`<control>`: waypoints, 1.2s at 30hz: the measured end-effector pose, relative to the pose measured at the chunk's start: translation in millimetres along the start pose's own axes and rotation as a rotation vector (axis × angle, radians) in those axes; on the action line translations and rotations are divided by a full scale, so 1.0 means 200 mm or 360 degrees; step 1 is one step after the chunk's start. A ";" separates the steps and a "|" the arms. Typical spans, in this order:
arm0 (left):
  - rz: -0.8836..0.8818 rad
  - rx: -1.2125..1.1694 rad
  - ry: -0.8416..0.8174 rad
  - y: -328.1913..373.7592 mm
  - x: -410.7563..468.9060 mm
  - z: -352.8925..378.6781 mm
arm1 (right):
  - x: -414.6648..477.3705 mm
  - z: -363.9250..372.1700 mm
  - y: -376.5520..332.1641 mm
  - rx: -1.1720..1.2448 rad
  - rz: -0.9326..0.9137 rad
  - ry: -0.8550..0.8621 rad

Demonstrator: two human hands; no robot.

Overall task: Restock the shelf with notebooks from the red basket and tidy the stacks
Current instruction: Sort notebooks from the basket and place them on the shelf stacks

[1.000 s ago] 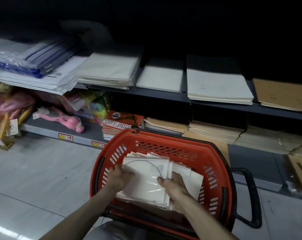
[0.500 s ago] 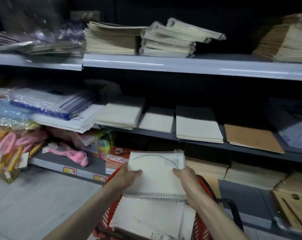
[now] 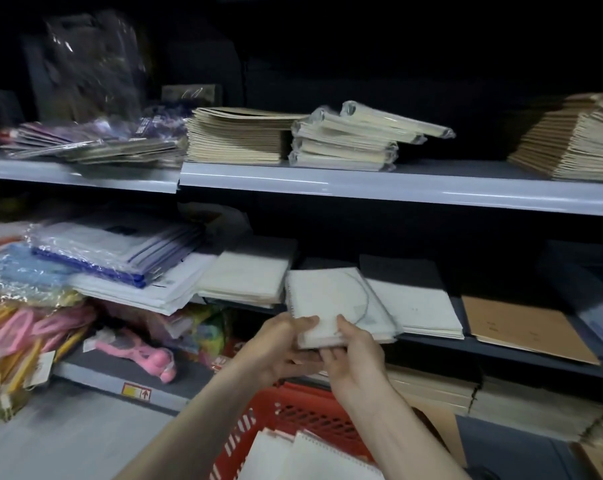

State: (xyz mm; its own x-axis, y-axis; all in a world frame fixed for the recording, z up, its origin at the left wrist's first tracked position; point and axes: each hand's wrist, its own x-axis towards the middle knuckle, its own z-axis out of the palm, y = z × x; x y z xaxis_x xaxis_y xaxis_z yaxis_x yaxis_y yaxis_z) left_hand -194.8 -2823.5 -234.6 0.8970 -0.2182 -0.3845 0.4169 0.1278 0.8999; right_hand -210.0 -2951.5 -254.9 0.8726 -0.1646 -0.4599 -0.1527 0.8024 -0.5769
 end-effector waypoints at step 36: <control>0.0504 0.0118 0.0920 -0.07 0.46 -0.18 | 0.42 -0.09 -0.15 -0.1711 -0.0621 -0.0021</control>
State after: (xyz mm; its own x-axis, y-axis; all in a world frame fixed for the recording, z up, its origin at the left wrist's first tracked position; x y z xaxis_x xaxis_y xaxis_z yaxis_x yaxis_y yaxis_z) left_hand -112.2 -2810.0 -290.4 0.9176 0.3759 -0.1292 0.1276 0.0292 0.9914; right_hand -140.4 -2999.9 -288.4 0.9515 -0.2836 -0.1194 -0.1828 -0.2090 -0.9607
